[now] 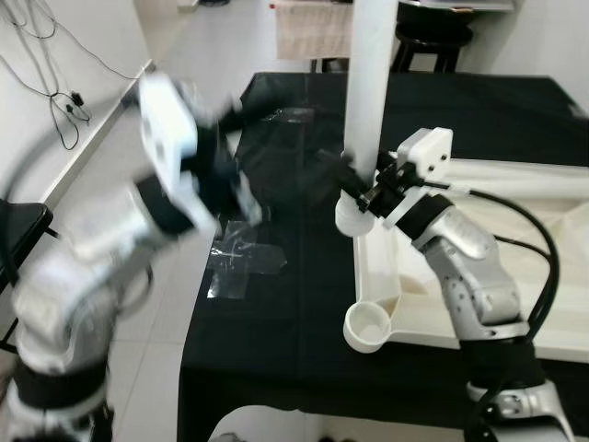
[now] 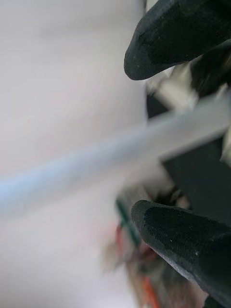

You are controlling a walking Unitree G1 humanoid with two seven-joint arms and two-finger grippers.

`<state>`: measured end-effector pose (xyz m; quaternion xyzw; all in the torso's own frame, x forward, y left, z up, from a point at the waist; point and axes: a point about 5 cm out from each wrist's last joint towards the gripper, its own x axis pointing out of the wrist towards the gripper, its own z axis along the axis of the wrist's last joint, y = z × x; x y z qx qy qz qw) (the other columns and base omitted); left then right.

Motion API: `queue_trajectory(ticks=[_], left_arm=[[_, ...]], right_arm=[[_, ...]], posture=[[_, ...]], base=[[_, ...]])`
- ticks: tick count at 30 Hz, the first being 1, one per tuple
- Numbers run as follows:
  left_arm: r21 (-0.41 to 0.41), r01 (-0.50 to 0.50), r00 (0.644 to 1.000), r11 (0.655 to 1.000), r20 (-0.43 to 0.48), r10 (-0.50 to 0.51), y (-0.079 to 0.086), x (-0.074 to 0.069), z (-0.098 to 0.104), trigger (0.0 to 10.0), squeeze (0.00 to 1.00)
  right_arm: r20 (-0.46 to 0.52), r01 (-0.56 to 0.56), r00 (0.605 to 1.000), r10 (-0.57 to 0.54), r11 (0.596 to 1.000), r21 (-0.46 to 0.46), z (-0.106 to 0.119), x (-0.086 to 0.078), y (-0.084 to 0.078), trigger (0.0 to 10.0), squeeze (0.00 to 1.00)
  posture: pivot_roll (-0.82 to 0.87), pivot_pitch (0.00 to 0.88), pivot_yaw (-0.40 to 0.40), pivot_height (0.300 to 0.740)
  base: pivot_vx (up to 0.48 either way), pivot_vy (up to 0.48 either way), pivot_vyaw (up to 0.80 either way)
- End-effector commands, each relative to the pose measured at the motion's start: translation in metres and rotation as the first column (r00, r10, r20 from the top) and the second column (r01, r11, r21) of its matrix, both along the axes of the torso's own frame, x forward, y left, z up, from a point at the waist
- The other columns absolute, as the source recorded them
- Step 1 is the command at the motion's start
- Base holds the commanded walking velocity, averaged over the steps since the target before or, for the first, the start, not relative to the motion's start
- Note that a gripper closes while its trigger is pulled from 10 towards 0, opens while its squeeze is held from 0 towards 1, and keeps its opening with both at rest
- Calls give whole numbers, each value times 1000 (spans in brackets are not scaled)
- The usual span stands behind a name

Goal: Building children table

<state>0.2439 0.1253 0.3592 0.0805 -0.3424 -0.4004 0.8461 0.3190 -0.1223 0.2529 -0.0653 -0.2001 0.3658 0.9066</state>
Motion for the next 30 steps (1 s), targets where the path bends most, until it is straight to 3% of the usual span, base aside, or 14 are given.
queue_trajectory(ticks=[1,7,11,14,16,17,18,30], left_arm=[[15,-16,999,1000,-34,17,1,4,-4,10000,0],[-102,-65,996,993,-64,59,3,25,10,10000,0],[-126,-56,996,990,-78,47,1,33,12,10000,0],[-174,-17,995,985,-102,-1,-2,42,14,10000,0],[-201,64,987,977,-129,-92,-6,43,13,10000,0],[-201,64,987,977,-129,-92,-6,43,13,10000,0],[-173,147,971,974,-161,-175,-12,42,8,10000,0],[-150,194,957,969,-187,-221,-14,46,1,10000,0]], right_arm=[[36,-12,999,12,1000,-15,4,-2,2,10000,0],[40,-65,997,66,997,-31,-1,-7,17,10000,0],[41,-71,996,73,997,-43,-2,-8,18,10000,0],[45,-84,995,87,995,-61,-5,-10,21,10000,0],[46,-97,994,100,993,-68,-6,-11,25,10000,0],[46,-97,994,100,993,-68,-6,-11,25,10000,0],[48,-105,993,108,992,-72,-8,-12,29,10000,0],[57,-122,990,128,988,-97,-9,-12,36,10000,0]], posture=[[94,146,-22,740],[69,143,-8,740],[61,143,-6,740],[58,142,-5,740],[55,139,-2,740],[55,139,-2,740],[50,138,1,740],[49,133,-1,740]], base=[[0,0,0],[0,0,0],[0,0,0],[0,0,0],[0,0,0],[0,0,0],[0,0,0],[0,0,0]])
